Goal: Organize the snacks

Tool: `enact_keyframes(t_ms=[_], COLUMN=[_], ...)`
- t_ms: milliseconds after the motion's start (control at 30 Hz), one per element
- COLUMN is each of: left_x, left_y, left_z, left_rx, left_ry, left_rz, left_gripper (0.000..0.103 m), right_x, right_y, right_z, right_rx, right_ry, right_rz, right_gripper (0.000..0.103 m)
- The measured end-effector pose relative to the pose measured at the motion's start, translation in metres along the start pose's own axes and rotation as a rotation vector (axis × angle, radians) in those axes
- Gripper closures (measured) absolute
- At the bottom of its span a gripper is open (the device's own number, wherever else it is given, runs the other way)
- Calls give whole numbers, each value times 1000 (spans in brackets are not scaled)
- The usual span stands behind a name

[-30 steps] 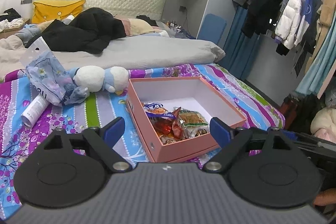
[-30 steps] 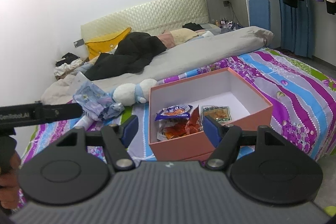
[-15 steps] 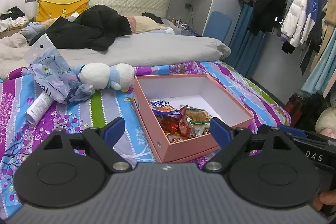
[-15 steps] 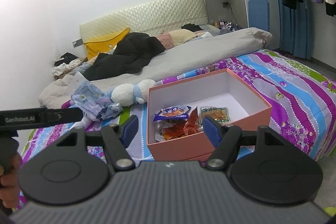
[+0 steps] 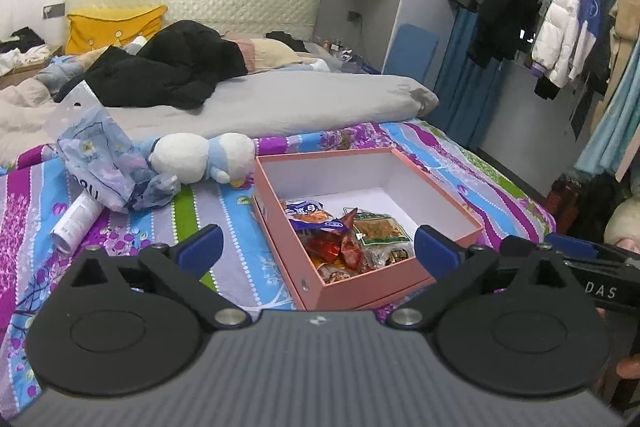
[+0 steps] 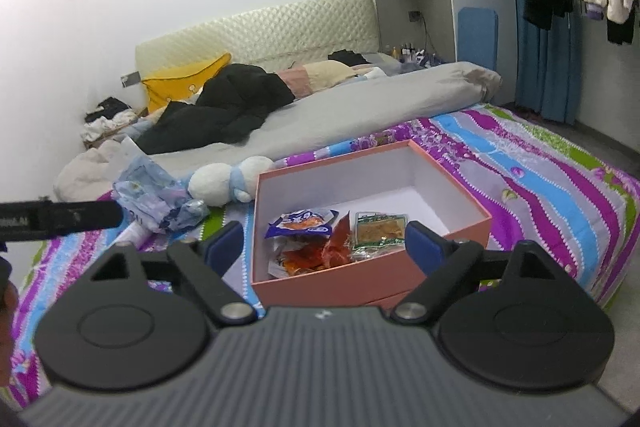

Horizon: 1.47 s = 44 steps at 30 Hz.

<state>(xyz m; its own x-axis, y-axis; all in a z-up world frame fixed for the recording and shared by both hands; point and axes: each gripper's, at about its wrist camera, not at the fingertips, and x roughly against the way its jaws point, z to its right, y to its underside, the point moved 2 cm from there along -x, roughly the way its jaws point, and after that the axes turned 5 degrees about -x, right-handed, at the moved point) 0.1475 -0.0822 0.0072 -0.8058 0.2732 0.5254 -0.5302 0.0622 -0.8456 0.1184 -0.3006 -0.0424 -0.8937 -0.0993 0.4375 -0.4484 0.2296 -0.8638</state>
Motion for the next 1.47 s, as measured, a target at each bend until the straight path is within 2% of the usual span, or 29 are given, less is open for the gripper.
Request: enact_keyframes(t_ms=[300, 667, 1067, 1467], left_x=[-7, -16, -20, -12], left_y=[0, -1, 6, -3], left_z=[5, 6, 3, 4], left_rx=[-9, -14, -7, -14], left_ry=[0, -9, 0, -14], left_rz=[-20, -56, -62, -42], left_gripper=[0, 0, 0, 0], right_x=[4, -1, 1, -1], right_y=[-2, 1, -1, 1], right_z=[3, 4, 4, 4], right_rx=[4, 1, 0, 0], right_ry=[30, 27, 35, 26], right_rz=[45, 13, 28, 23], right_gripper=[14, 14, 14, 14])
